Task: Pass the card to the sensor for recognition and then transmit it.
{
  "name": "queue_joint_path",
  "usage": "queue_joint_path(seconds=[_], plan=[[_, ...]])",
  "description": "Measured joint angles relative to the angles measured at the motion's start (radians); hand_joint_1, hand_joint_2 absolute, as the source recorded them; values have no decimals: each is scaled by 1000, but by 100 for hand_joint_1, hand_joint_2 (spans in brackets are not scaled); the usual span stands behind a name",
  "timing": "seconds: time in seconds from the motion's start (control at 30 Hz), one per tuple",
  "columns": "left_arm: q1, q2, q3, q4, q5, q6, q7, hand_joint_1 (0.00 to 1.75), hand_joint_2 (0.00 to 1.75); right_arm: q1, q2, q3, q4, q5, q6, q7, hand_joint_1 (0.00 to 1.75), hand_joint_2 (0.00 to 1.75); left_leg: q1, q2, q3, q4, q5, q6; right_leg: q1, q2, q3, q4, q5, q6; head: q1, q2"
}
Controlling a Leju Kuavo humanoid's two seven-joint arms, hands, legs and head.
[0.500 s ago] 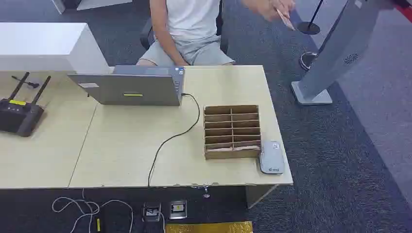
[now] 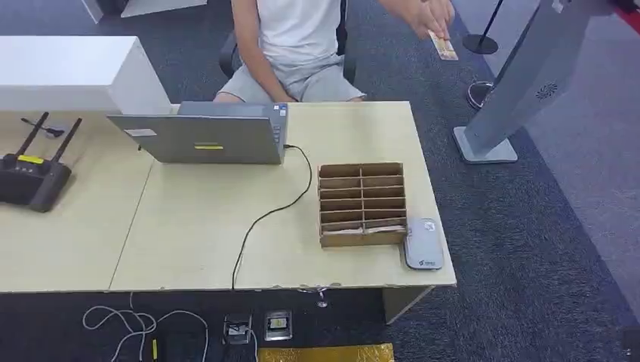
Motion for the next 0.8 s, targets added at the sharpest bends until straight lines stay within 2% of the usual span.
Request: queue_joint_path(seconds=[0.1, 0.23, 0.33, 0.43, 0.5, 0.53, 0.57, 0.7, 0.8], plan=[[2, -1, -2, 0, 2, 1, 0, 0, 0, -41, -42, -11, -8, -39, -19, -45, 0, 175, -1, 0, -1, 0, 0, 0, 0, 0, 0, 0, 0, 0, -1, 0], [0, 0, -8, 0, 3, 1, 0, 0, 0, -148, -100, -8, -25, -122, -26, -147, 0, 175, -3, 1, -2, 0, 0, 1, -3, 1, -2, 2, 2, 2, -3, 0], [-1, 1, -9, 0, 4, 1, 0, 0, 0, -227, -139, 31, -58, -201, -25, -162, 0, 175, -2, -1, -2, 0, 2, 3, -2, -2, 0, 1, 2, 2, -1, 0], [-1, -1, -9, 0, 6, 6, -3, 0, 0, -279, -146, 88, -90, -302, -24, -183, 0, 175, -3, -3, -4, 0, 3, 4, -3, -5, -1, 2, 2, 3, -2, 0], [-3, 0, -10, 0, 6, 9, -10, 0, 0, -308, -151, 161, -135, -402, -23, -187, 0, 175, -3, -5, -4, 0, 4, 5, -3, -7, -1, 2, 2, 3, -2, 0], [-3, 0, -10, 0, 6, 9, -11, 0, 0, -322, -152, 172, -142, -415, -23, -187, 0, 175, -3, -5, -5, 0, 4, 5, -3, -7, -1, 2, 2, 3, -2, 0], [-3, 0, -10, 0, 6, 9, -12, 0, 0, -331, -156, 242, -186, -478, -23, -181, 0, 175, -3, -6, -5, 0, 4, 5, -3, -8, -1, 2, 2, 3, -2, 0], [-3, -1, -12, 0, 2, 9, -23, 0, 0, -342, -158, 373, -297, -580, -34, -142, 0, 175, -4, -6, -6, 0, 4, 5, -3, -8, -1, 2, 2, 3, -2, 0], [-8, 3, -17, 0, -5, 8, -37, 0, 0, -343, -156, 577, -488, -612, -68, -103, 0, 175, -5, -4, -5, 0, 4, 5, -5, -6, -3, 3, 2, 3, -2, 0]])
